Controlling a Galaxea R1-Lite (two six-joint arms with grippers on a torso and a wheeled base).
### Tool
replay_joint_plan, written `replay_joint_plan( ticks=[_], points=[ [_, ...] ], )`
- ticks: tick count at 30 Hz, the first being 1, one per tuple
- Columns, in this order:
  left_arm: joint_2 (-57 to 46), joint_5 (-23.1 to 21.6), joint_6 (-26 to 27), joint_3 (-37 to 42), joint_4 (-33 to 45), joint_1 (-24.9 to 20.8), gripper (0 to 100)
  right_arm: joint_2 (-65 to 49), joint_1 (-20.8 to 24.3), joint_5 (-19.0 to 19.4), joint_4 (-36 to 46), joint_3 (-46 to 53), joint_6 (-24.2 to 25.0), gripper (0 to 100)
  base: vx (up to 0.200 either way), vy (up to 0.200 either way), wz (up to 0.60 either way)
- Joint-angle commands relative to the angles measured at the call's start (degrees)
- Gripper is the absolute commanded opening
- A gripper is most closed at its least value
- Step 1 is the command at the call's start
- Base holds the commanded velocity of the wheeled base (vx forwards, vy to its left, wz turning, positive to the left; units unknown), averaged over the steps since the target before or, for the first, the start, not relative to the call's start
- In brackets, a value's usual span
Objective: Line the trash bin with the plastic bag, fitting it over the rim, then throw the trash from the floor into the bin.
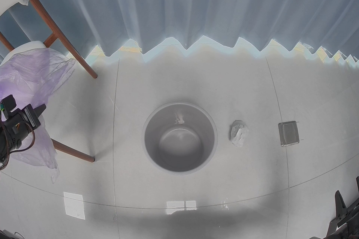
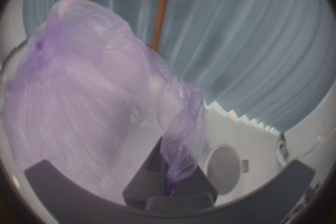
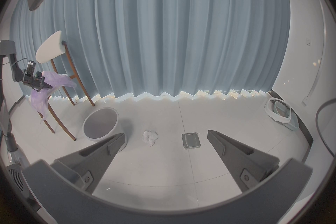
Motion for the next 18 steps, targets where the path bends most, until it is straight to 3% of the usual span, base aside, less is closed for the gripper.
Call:
replay_joint_plan(
  ticks=[1, 8, 14, 18],
  points=[
    [-5.8, -7.0, -9.8, 2.8, -0.5, 3.8, 0, -1.0, 0.0, 0.0, 0.0, 0.9, -0.1, 100, 0.000, 0.000, 0.00],
    [-6.9, -8.7, -22.3, 3.8, -7.5, 3.7, 0, -1.0, 0.0, 0.0, 0.0, 0.9, -0.1, 100, 0.000, 0.000, 0.00],
    [-6.8, -8.8, -25.5, 4.0, -11.4, 2.8, 0, -1.0, 0.0, 0.0, 0.0, 0.9, -0.1, 100, 0.000, 0.000, 0.00],
    [-6.9, -8.8, -28.9, 4.4, -14.0, -0.5, 0, -1.0, 0.0, 0.0, 0.0, 0.9, -0.1, 100, 0.000, 0.000, 0.00]
  ],
)
